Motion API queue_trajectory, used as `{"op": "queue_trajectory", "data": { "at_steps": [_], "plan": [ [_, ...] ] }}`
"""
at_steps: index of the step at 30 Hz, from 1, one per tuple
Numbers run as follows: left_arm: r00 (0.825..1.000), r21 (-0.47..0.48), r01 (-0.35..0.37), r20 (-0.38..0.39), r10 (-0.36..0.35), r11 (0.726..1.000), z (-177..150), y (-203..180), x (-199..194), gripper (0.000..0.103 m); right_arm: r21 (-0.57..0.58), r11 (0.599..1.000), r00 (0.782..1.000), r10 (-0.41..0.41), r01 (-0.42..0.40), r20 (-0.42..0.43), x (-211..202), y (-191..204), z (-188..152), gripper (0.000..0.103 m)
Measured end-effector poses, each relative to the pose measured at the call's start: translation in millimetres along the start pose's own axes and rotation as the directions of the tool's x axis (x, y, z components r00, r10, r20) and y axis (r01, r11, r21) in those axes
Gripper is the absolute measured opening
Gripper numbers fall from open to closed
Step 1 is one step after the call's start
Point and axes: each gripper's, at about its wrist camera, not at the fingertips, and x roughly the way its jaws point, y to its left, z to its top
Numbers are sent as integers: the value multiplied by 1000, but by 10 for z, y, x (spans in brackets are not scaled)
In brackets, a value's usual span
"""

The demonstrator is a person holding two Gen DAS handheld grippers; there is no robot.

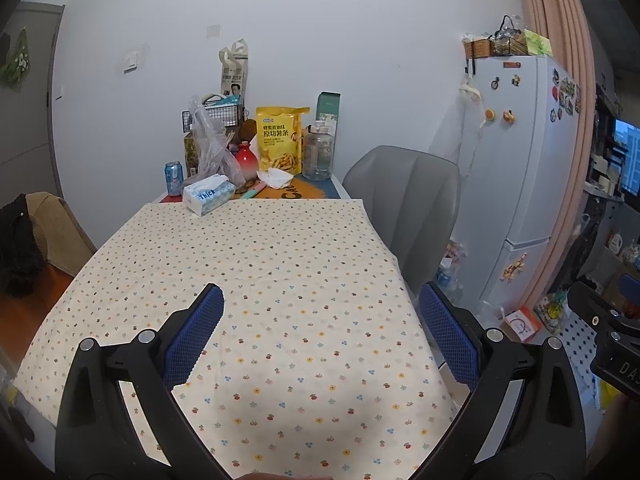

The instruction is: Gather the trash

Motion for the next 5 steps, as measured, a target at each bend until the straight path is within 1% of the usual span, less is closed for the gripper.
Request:
{"op": "queue_trajectory", "data": {
  "at_steps": [5],
  "plan": [
    [1000, -2, -4, -6, 4, 1000, -1, 9, 16, 97, -9, 1000, 1000, -7, 7, 2, 17, 10, -17, 95]
  ]
}}
